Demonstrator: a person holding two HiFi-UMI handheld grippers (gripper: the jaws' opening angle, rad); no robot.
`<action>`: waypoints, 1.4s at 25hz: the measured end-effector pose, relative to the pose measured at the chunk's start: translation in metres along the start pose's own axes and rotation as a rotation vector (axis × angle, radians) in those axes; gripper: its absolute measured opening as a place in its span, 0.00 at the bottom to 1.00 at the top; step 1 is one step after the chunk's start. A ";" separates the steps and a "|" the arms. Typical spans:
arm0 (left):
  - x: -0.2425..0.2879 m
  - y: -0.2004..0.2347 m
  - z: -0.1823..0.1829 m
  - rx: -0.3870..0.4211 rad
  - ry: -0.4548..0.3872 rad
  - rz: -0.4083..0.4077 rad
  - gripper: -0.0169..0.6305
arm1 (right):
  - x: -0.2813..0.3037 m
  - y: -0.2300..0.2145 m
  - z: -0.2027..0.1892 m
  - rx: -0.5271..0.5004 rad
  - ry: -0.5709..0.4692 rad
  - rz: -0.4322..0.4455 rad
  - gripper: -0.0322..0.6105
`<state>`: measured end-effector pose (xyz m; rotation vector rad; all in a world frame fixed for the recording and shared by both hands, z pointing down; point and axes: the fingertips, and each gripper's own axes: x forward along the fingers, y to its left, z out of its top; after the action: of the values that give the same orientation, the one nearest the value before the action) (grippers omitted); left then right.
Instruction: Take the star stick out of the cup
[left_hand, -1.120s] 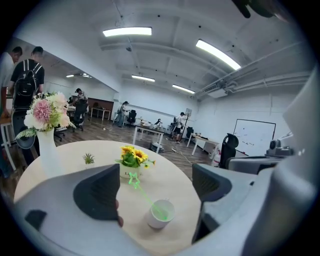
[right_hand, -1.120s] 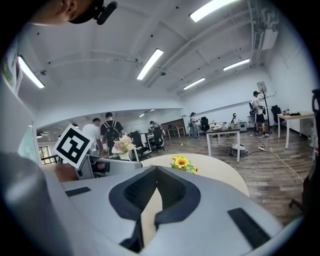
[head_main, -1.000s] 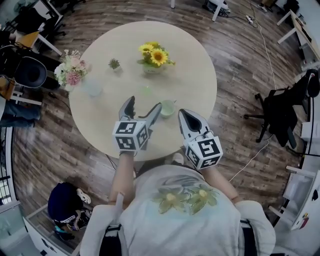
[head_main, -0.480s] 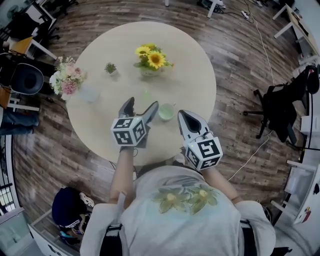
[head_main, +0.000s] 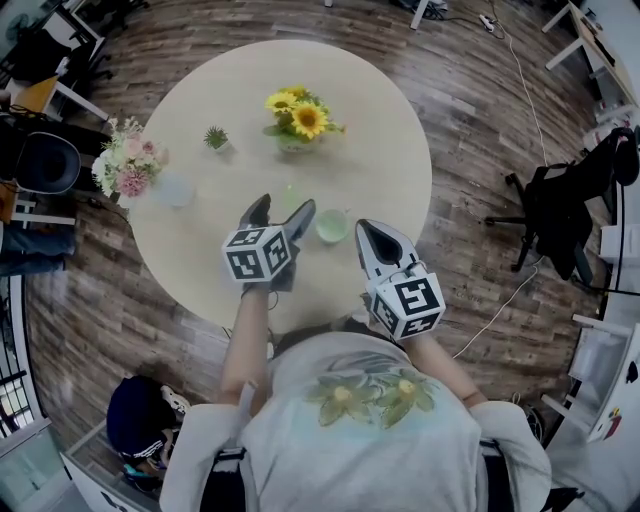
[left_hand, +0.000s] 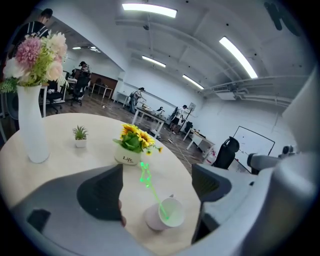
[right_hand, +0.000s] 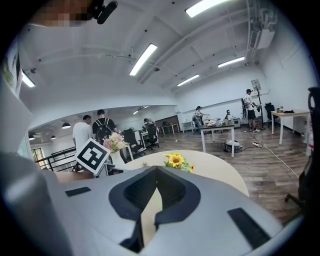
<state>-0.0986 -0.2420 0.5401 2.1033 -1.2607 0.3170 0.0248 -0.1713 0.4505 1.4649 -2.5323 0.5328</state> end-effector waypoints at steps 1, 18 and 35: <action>0.002 0.001 -0.001 -0.003 0.003 -0.001 0.69 | 0.001 0.000 0.000 0.000 0.001 -0.001 0.08; 0.024 0.013 -0.014 -0.015 0.046 0.029 0.45 | 0.005 -0.002 -0.003 0.004 0.014 -0.002 0.07; 0.029 0.019 -0.025 -0.017 0.077 0.043 0.11 | 0.007 -0.003 -0.005 0.001 0.023 -0.010 0.07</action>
<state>-0.0969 -0.2517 0.5815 2.0324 -1.2604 0.4008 0.0239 -0.1760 0.4579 1.4622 -2.5064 0.5458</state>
